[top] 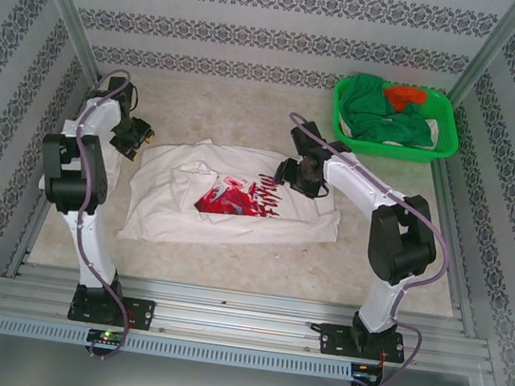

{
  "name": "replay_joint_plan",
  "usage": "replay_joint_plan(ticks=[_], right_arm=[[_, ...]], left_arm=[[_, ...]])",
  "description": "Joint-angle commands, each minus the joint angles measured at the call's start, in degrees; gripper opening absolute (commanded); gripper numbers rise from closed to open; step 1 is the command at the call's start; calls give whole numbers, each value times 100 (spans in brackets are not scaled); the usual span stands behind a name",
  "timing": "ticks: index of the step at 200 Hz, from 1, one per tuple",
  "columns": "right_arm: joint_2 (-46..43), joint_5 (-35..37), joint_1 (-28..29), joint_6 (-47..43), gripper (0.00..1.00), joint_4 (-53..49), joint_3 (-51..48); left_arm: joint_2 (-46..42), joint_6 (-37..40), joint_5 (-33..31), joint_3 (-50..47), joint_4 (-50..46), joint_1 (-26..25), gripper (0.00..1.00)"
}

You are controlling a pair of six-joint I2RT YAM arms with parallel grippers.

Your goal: Fold and stack the t-shirts

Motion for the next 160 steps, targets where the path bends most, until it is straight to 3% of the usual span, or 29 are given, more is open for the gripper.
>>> replay_joint_plan(ticks=[1, 56, 87, 115, 137, 160], right_arm=[[-31, 53, -148, -142, 65, -103, 51], [114, -23, -323, -142, 65, 19, 134], [274, -47, -372, -160, 65, 39, 291], [438, 37, -457, -123, 65, 65, 536], [730, 515, -593, 110, 62, -141, 987], [1302, 1269, -702, 357, 61, -687, 1746]], left_arm=[[334, -360, -94, 525, -442, -135, 54], [959, -885, 194, 883, -528, -342, 52], [1215, -931, 285, 968, -552, -360, 45], [1216, -931, 311, 883, -550, -360, 23], [1105, -892, 275, 763, -515, -360, 6], [1017, -818, 257, 643, -524, -360, 0]])
